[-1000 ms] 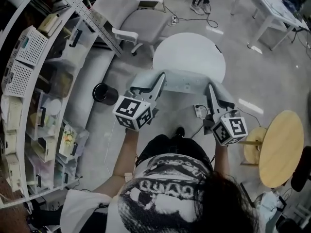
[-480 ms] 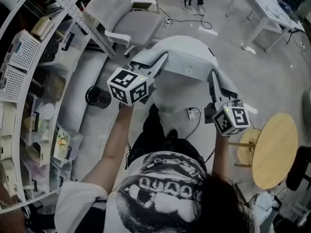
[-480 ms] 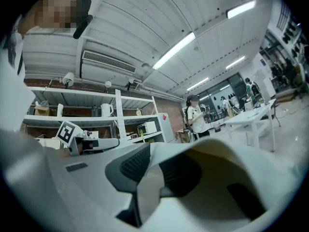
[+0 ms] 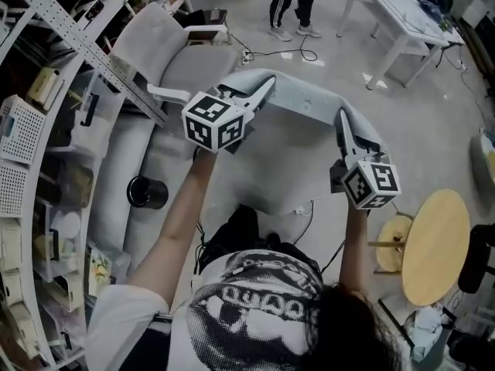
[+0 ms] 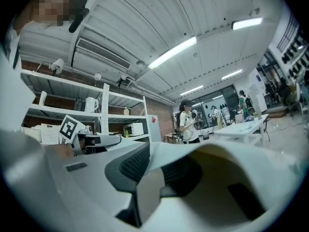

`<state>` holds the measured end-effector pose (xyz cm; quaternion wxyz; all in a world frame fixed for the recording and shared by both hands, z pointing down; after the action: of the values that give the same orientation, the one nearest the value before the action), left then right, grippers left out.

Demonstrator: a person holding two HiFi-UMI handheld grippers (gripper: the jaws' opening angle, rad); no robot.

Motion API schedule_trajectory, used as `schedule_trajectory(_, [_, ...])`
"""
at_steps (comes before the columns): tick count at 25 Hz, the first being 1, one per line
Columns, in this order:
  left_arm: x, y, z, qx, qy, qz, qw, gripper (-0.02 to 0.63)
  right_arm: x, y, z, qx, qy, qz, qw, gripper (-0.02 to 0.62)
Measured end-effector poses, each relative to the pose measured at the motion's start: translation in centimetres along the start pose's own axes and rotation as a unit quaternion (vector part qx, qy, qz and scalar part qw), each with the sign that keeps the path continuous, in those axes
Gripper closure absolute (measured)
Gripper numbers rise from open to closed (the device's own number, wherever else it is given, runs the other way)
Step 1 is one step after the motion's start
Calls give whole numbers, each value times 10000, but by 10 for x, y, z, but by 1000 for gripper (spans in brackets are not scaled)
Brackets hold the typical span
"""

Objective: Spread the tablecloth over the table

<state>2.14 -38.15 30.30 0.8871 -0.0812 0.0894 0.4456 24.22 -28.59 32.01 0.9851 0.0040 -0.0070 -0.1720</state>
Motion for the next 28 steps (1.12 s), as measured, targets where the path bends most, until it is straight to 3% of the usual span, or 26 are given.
schedule_trajectory(8, [-71, -70, -36, 33, 16, 612, 9981, 531, 30, -76, -19, -10, 132, 443, 9989, 532])
schedule_trajectory(17, [-108, -152, -90, 431, -137, 1387, 9893, 531, 71, -127, -64, 160, 578, 1052, 9926, 532])
schedule_trajectory(28, [-127, -218, -180, 1116, -486, 1792, 9762, 530, 112, -180, -152, 409, 1753, 1356, 9743, 532])
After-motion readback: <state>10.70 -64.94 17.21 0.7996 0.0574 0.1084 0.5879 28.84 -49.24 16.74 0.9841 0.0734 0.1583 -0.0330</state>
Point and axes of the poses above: the fingertips, and each gripper's own axes: y backward along the fingers, x to its right, z out of its underside, the point moved 6 cm from there along y, backward along the fingers, and after that the axes turned 9 degrees about y, right-handed, at the moved point
